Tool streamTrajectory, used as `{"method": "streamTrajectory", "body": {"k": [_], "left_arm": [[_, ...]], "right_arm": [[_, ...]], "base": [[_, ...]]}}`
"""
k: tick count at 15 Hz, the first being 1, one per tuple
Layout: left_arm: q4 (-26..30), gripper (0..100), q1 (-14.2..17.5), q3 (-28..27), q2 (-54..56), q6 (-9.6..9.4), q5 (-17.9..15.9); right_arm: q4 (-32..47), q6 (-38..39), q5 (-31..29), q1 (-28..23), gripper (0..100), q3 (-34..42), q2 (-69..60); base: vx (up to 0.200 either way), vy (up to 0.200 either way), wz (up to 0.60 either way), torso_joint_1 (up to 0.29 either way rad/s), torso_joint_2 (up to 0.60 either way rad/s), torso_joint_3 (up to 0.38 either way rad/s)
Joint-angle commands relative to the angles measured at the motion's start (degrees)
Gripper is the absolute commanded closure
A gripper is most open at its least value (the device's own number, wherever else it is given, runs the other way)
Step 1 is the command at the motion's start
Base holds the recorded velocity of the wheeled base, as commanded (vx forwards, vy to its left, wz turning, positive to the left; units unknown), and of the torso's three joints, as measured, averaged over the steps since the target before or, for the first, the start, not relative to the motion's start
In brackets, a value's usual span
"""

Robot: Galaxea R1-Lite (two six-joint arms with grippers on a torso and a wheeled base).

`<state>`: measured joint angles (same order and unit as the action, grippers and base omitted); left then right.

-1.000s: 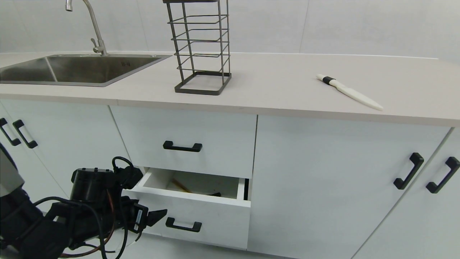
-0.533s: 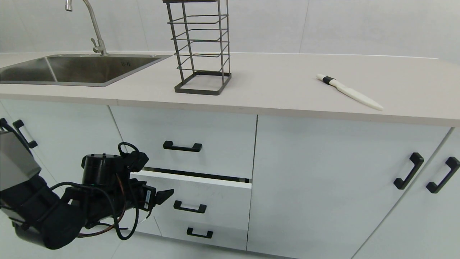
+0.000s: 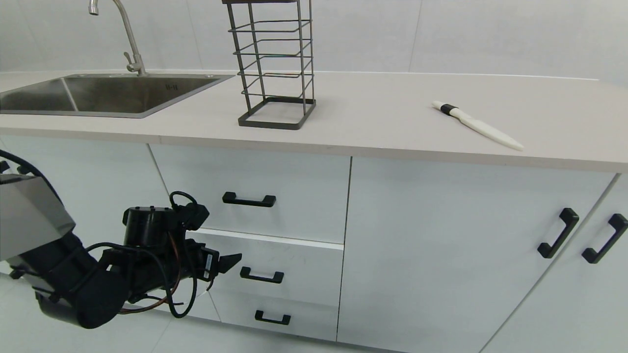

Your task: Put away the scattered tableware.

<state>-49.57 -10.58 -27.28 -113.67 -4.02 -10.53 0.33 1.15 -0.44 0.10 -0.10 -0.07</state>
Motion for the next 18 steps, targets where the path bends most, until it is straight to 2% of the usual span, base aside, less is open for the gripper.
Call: {"method": "streamTrajectory", "body": {"k": [1,2,3,5,7,8,10,11,12,14,15,16,18], "left_arm": [[-1.06,0,-0.14,8.56,5.56,-0.46,-0.01],[-1.15,0,-0.23,12.87,9.69,-0.64,-0.1],[-1.23,0,-0.23,14.36,11.71,-0.64,-0.1],[-4.66,0,-0.23,22.45,24.54,-0.64,-0.19],[-4.4,0,-0.32,27.28,38.69,-0.81,-0.1],[-3.43,0,-0.4,27.28,43.7,-0.81,-0.1],[0.79,0,-0.32,27.28,64.27,-0.72,0.07],[1.84,0,-0.32,27.28,66.56,-0.72,0.07],[7.47,0,-0.05,26.4,75.78,-0.81,0.16],[22.5,0,0.91,19.37,88.53,-0.72,0.51],[26.19,0,1.97,17.7,91.17,-0.72,0.86],[31.37,0,5.22,15.86,95.12,-0.81,1.13],[32.6,0,8.03,17.53,99.43,-1.07,0.69]], "right_arm": [[0.02,0.0,0.0,-0.01,0,0.01,0.07],[0.02,0.0,0.0,-0.01,0,0.01,0.07],[0.02,0.0,0.0,-0.01,0,0.01,0.07],[0.02,0.0,0.0,-0.01,0,0.01,0.07],[0.02,0.0,0.0,-0.01,0,0.01,0.07],[0.02,0.0,0.0,-0.01,0,0.01,0.07],[0.02,0.0,0.0,-0.01,0,0.01,0.07],[0.02,0.0,0.0,-0.01,0,0.01,0.07],[0.02,0.0,0.0,-0.01,0,0.01,0.07],[0.02,0.0,0.0,-0.01,0,0.01,0.07],[0.02,0.0,0.0,-0.01,0,0.01,0.07],[0.02,0.0,0.0,-0.01,0,0.01,0.07],[0.02,0.0,0.0,-0.01,0,0.01,0.07]], "base": [[0.0,0.0,0.0,0.0,0.0,0.0],[0.0,0.0,0.0,0.0,0.0,0.0],[0.0,0.0,0.0,0.0,0.0,0.0],[0.0,0.0,0.0,0.0,0.0,0.0],[0.0,0.0,0.0,0.0,0.0,0.0],[0.0,0.0,0.0,0.0,0.0,0.0],[0.0,0.0,0.0,0.0,0.0,0.0],[0.0,0.0,0.0,0.0,0.0,0.0],[0.0,0.0,0.0,0.0,0.0,0.0],[0.0,0.0,0.0,0.0,0.0,0.0],[0.0,0.0,0.0,0.0,0.0,0.0],[0.0,0.0,0.0,0.0,0.0,0.0],[0.0,0.0,0.0,0.0,0.0,0.0]]}}
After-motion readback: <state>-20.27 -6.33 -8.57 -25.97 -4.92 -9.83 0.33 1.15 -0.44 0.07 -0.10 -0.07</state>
